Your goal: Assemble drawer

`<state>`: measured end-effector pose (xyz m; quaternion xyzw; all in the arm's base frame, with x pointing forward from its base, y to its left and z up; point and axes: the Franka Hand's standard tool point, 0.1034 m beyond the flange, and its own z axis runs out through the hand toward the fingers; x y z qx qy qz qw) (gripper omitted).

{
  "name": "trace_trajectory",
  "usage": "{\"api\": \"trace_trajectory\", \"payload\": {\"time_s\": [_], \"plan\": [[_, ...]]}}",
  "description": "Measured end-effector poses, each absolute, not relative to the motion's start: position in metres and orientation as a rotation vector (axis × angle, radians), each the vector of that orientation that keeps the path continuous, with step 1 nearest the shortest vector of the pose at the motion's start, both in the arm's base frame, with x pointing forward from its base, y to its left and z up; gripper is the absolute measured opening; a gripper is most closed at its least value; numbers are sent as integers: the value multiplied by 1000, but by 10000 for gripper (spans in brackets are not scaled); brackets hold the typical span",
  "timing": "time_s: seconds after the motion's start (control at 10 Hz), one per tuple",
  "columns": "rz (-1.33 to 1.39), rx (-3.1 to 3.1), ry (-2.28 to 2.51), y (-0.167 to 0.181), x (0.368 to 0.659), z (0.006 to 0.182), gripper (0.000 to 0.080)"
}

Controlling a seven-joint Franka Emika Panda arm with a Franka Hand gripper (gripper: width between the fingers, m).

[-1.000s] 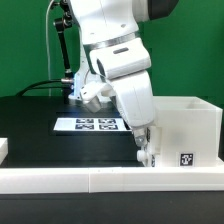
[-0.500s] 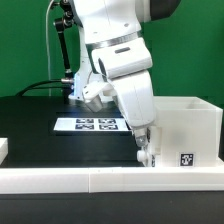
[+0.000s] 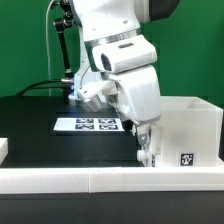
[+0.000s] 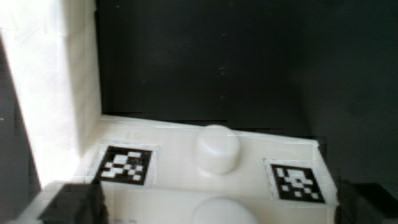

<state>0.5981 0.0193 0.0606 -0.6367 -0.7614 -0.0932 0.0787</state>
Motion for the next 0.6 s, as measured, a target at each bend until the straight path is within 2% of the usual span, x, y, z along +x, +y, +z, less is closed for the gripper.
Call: {"api": "trace_trajectory", "payload": {"time_s": [0.6], "plan": [[-280, -1886, -2328, 21, 601, 61, 649]]}}
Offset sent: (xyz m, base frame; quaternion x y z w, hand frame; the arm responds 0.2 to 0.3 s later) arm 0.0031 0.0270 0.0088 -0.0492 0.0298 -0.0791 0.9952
